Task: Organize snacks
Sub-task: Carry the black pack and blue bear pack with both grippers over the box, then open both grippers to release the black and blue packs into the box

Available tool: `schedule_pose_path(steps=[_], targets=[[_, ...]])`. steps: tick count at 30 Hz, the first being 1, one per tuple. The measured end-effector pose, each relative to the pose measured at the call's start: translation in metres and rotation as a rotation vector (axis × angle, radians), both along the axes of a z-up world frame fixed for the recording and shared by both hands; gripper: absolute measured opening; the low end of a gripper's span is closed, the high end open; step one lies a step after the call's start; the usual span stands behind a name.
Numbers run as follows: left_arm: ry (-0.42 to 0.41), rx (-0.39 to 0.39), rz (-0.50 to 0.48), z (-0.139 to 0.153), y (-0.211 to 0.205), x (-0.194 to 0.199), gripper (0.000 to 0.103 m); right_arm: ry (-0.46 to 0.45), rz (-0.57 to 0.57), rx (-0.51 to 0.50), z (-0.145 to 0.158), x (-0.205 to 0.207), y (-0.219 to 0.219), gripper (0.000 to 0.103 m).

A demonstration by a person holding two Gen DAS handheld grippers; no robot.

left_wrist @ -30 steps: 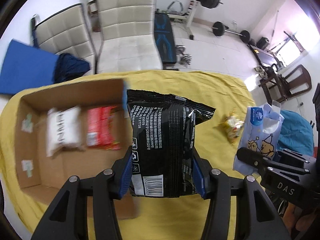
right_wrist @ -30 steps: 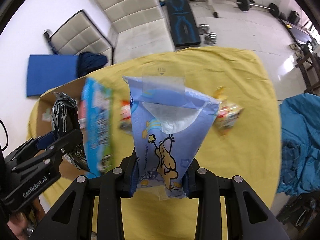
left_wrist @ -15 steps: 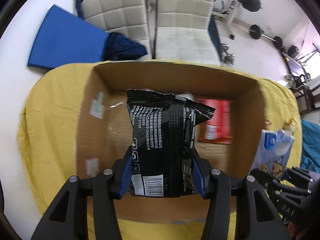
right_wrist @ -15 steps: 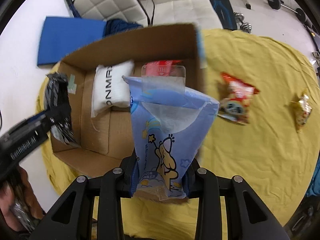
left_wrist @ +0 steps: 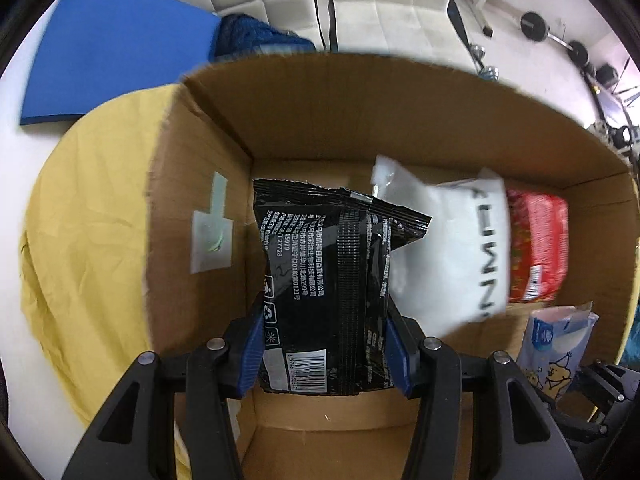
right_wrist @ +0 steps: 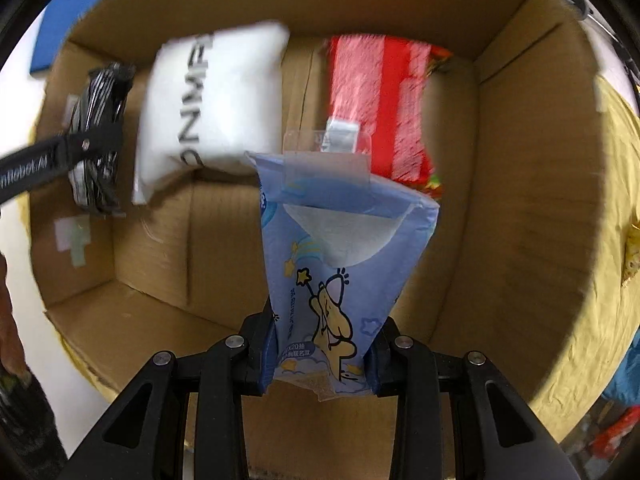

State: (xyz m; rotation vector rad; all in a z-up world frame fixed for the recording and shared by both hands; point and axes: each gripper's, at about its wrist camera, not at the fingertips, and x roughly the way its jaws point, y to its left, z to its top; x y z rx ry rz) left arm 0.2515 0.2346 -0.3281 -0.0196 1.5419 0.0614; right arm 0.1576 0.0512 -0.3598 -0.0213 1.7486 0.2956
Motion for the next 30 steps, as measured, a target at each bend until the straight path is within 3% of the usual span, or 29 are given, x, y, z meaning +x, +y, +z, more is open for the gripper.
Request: schedule_pose_path(steps=[4,11,16,21,26,30], targets=[[0.029,0.001,-0.016,-0.019,-0.001,0.002,0.05,0.044,0.033,-0.031,-0.022,-0.002,0.009,0.037],[0.037,-0.011,-0.025,-0.022,-0.004,0.006,0.051,0.066,0.053,-0.06,-0.043,-0.007,0.018,0.043],[0.035,-0.02,-0.022,-0.017,0.0,0.007,0.051,0.064,0.039,-0.067,-0.045,-0.006,0.014,0.057],[0.026,-0.012,-0.018,-0.006,0.0,0.016,0.051,0.037,0.039,-0.082,-0.03,0.005,-0.001,0.072],[0.006,0.009,-0.007,0.005,-0.002,0.017,0.055,0.007,0.023,-0.081,-0.015,0.016,-0.007,0.075],[-0.02,0.003,0.01,0.018,0.0,0.012,0.055,-0.018,0.007,-0.077,-0.002,0.023,-0.008,0.084]])
